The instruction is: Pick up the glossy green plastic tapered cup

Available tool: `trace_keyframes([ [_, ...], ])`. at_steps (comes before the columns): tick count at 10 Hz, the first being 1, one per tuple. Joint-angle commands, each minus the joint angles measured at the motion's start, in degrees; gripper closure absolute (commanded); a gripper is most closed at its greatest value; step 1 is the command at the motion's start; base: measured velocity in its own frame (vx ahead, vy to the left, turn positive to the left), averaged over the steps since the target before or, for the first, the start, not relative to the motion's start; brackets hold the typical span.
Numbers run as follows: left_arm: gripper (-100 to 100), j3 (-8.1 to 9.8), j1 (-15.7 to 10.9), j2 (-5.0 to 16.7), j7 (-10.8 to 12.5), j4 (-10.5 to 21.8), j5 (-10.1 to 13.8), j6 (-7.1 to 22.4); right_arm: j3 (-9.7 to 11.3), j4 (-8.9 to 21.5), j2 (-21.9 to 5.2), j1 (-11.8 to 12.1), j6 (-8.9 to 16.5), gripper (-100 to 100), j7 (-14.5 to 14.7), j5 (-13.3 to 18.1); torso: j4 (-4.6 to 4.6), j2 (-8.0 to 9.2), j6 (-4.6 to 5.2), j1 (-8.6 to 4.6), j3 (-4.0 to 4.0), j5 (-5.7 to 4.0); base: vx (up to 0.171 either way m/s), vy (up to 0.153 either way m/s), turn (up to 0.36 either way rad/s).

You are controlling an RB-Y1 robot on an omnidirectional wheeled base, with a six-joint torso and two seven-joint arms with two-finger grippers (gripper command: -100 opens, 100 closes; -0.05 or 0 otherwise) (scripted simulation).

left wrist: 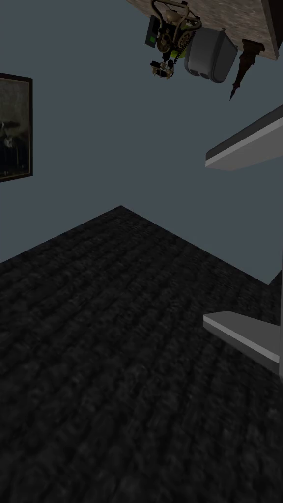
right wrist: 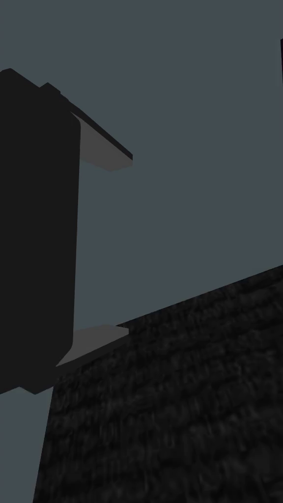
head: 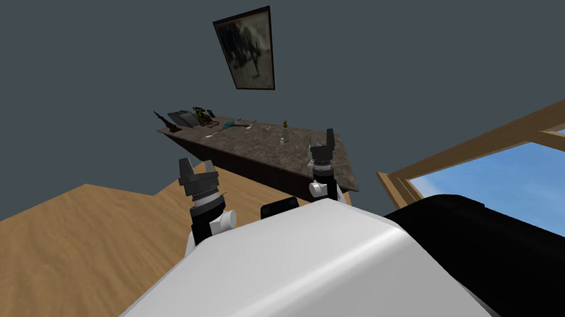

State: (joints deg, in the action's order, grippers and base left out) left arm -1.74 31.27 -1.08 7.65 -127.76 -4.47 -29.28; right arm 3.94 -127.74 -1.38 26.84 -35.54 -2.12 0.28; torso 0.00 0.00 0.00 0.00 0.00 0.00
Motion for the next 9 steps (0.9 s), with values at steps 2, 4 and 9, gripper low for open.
trace_keyframes([
  [2,0,0.00,-0.02,0.00,0.00,0.00,0.00,0.00,1.39,2.80,-3.40,-1.33,-0.92,-100,-0.09,1.42,0.08,0.49,-0.01,-0.05,0.26,-0.01,-0.243,-0.019,0.050],
  [4,0,-0.01,-0.03,0.00,0.00,0.01,0.00,0.01,2.89,5.77,-5.83,-2.68,-1.88,-100,-0.03,3.02,0.24,1.09,0.00,-0.01,0.63,-0.01,-0.300,0.017,0.051],
  [9,0,0.00,0.00,0.00,0.00,0.00,0.00,0.00,4.82,9.64,-8.63,-4.44,-3.08,-100,0.22,5.18,0.02,0.05,0.00,0.00,0.04,0.00,-0.062,-0.011,-0.027],
])
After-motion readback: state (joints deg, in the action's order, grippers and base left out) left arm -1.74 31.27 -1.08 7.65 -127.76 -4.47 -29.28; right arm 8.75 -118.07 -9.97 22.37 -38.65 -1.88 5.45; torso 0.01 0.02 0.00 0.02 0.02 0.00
